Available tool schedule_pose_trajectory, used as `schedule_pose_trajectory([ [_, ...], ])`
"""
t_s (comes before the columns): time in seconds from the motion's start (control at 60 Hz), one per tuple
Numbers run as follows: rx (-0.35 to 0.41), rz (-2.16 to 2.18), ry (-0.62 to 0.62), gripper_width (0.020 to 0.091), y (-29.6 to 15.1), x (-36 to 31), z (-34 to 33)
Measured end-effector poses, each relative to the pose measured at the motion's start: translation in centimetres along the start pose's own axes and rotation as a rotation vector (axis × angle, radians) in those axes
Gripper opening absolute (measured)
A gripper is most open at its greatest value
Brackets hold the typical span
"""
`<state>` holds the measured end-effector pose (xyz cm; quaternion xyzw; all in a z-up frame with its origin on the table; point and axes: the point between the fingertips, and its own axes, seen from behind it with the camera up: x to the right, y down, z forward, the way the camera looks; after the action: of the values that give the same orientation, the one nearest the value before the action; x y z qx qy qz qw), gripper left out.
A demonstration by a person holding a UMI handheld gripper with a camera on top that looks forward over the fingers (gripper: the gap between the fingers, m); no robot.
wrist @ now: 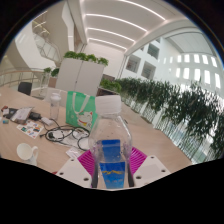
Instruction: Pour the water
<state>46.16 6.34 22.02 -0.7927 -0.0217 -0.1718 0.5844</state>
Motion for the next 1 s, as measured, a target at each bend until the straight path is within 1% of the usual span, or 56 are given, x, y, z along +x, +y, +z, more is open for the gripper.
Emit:
schedule_pose_trajectory([
  [0.033,0.048,-0.088,-0.001,0.0411,-2.9,-1.4,-0.8],
  [0.05,0.058,-0.132,-0.011,0.0410,-4.3,-1.4,-1.6],
  [0.083,0.059,-0.226,-0.018,0.0410,-6.2,-2.8,-2.5],
  [0.1,0.063,-0.272,-0.005,0.0410,-6.3,-4.6,-1.6],
  [0.15,0.065,-0.431,0.031,0.0418,-8.3,-6.5,-2.2],
  [0.167,0.057,-0.499,0.041,0.0409,-9.3,-6.0,-3.4],
  [0.183,0.062,-0.567,0.068,0.0408,-8.7,-7.5,-2.3],
  [0.233,0.072,-0.814,0.138,0.0408,-9.6,-9.4,-2.3],
  [0.267,0.078,-0.976,0.148,0.0407,-9.2,-10.3,-1.5],
  [0.317,0.065,-1.188,0.180,0.0409,-8.4,-13.0,-0.9],
  [0.35,0.066,-1.302,0.170,0.0408,-7.9,-14.4,-1.0],
  [0.433,0.065,-1.571,0.202,0.0409,-6.6,-17.3,-0.4],
  [0.45,0.056,-1.629,0.196,0.0411,-6.5,-17.3,-0.9],
  [0.533,0.018,-1.827,0.193,0.0410,-4.8,-18.0,0.5],
  [0.633,-0.010,-2.032,0.206,0.0410,-4.8,-18.4,0.4],
  [0.667,-0.026,-2.058,0.197,0.0410,-4.7,-18.6,0.4],
  [0.717,-0.030,-2.055,0.206,0.0411,-4.7,-18.6,0.5],
  [0.833,-0.072,-1.967,0.190,0.0411,-4.1,-18.2,1.1],
  [0.9,-0.045,-1.857,0.178,0.0410,-4.7,-18.2,1.2],
  [0.95,-0.018,-1.682,0.187,0.0411,-5.3,-17.9,0.9],
  [1.0,-0.010,-1.476,0.150,0.0411,-6.8,-18.0,0.5],
])
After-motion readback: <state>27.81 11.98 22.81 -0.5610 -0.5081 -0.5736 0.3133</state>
